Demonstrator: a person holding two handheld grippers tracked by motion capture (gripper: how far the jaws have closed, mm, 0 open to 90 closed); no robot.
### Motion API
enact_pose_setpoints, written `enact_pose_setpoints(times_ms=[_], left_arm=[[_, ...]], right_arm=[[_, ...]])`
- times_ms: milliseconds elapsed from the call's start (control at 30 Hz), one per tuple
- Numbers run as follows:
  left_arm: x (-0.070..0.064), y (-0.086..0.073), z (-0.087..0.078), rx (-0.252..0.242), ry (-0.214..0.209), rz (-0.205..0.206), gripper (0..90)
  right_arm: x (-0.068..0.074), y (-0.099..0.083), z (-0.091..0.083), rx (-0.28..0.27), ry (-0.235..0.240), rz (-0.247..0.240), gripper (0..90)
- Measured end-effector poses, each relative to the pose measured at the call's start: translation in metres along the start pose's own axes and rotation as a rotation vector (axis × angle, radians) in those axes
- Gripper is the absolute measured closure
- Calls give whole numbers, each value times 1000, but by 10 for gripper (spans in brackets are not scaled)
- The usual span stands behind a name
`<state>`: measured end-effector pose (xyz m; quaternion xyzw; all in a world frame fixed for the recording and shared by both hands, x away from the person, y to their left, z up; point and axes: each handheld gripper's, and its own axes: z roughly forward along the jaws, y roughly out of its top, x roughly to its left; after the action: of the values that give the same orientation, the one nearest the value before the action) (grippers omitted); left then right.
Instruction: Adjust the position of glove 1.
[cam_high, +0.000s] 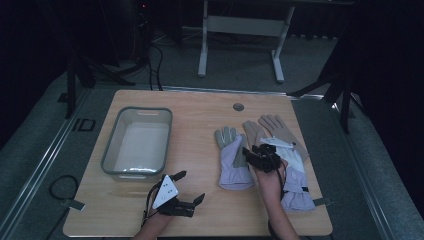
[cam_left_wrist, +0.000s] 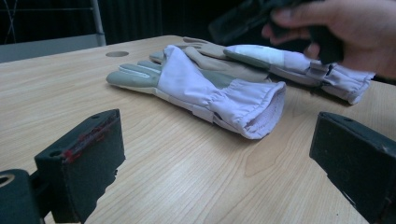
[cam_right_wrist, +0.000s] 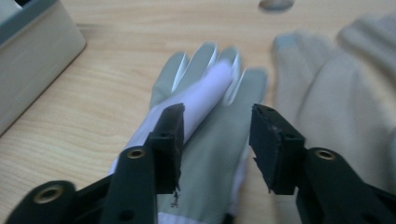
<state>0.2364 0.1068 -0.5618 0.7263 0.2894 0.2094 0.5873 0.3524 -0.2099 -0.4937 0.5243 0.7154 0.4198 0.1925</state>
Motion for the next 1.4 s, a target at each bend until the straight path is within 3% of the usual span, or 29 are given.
enact_pose_setpoints(times_ms=[133, 233, 333, 500, 633, 900, 1100, 1267, 1400], left_arm=[[0, 0, 0, 0, 0, -3, 31], [0, 0, 0, 0, 0, -4, 31], [0, 0, 0, -1, 0, -4, 31], [0, 0, 0, -1, 0, -7, 31], [0, 0, 0, 0, 0, -6, 31], [1, 0, 0, 2, -1, -6, 31], [1, 0, 0, 2, -1, -7, 31], [1, 0, 0, 0, -4, -7, 31], [1, 0, 0, -1, -4, -7, 31]], right_arm=[[-17, 14, -16, -6, -5, -61, 498], [-29, 21, -26, -7, 0, -79, 507], [-40, 22, -33, 1, -4, -112, 507], [-57, 18, -42, 24, -4, -119, 511], [-70, 11, -52, 41, 7, -118, 508], [-93, -7, -76, 79, -18, -130, 506], [-109, -34, -89, 152, -14, -118, 506], [-117, -50, -89, 200, -17, -112, 505], [-123, -63, -77, 261, -33, -125, 476]])
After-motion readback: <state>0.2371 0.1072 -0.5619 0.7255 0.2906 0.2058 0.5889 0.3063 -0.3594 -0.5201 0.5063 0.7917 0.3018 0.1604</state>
